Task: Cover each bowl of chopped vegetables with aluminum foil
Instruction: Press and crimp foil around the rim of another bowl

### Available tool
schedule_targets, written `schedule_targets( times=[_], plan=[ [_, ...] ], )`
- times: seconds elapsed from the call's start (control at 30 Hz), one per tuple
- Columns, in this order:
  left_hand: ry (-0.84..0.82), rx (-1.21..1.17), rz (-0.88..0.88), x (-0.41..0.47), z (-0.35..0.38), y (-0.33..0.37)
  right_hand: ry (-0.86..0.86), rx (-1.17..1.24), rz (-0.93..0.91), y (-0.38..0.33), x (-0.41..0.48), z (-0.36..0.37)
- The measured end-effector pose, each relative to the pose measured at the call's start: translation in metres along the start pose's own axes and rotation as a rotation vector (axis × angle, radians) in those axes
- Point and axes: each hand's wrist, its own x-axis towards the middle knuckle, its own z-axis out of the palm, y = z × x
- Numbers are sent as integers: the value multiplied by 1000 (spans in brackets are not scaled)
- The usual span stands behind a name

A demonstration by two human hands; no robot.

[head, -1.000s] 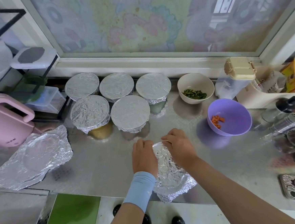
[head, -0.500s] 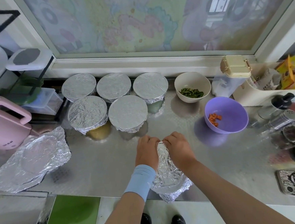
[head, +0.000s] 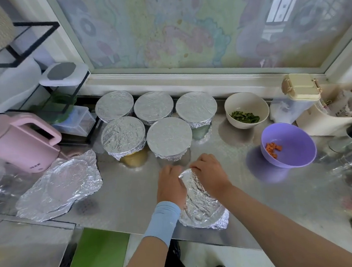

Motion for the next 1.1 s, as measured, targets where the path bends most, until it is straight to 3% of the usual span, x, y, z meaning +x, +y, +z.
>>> schedule_targets(
  times=[0.13,0.43,0.6,0.8,0.93,1.1],
  plan=[
    [-68,-85,28,12,5,5,82,29,15,2,-2,2],
    [-11,-126,-24,9,12,2,-94,46,-13,-1,5,-8],
    [29,-52,-25,2,9,3,93,-71,-10,-1,-2,-7],
    [-13,-81,107,8,9,8,119,-85,16,3,-9,-6],
    [2,-120,79,11,15,6,108,5,64,5,-11,-5],
    [33,-102,2,7,17,9,115,-52,-71,2,-5,-10]
  ],
)
